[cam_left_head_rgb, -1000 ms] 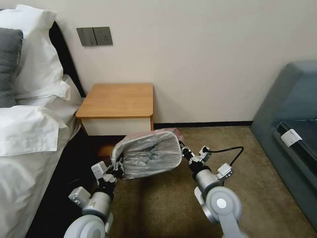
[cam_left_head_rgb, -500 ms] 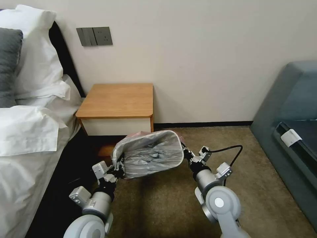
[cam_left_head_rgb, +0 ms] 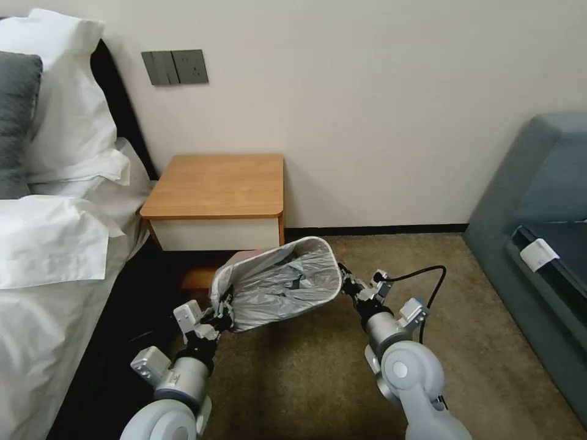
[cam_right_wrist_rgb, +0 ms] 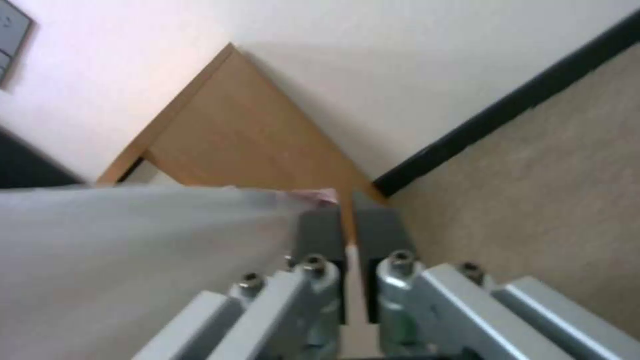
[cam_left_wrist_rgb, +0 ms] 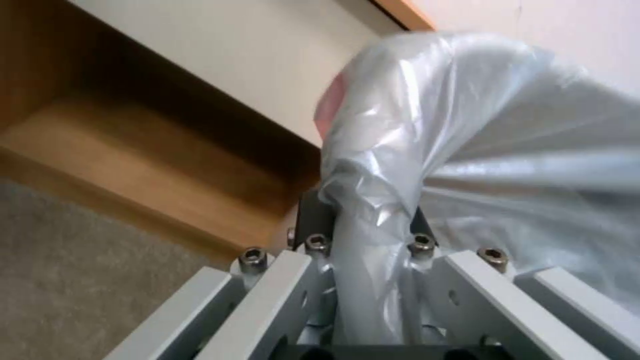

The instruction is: Pick up the garbage bag from the table and place it over the trash can.

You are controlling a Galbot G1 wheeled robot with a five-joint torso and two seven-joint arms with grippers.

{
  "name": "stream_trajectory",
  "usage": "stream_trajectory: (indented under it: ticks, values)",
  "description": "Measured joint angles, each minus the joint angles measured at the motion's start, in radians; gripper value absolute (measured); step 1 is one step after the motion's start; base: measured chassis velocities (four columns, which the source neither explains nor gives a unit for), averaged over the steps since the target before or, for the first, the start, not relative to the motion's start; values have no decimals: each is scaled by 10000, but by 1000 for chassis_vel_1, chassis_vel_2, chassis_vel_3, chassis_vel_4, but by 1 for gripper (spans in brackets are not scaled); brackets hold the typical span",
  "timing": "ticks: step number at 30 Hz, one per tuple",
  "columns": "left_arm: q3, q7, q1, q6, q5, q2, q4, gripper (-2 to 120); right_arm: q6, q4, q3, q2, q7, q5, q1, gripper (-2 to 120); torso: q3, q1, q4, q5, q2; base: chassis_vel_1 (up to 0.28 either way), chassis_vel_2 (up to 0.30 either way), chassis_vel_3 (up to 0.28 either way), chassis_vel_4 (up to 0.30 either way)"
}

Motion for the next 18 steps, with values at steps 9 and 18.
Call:
stream_trajectory:
  ticks: [9,18]
  values:
    - [-84,-179,-299,46,-22,68,301,5,288,1083,487,-635,-376,-685,-1578,41,0,0,-1,1,0,0,0,0,0]
    - [-19,-268,-490,51,334,79,651,4,911,2387,601,-722,-588,-1688,-2048,74,0,0,0,-1,0,0,0,0,0]
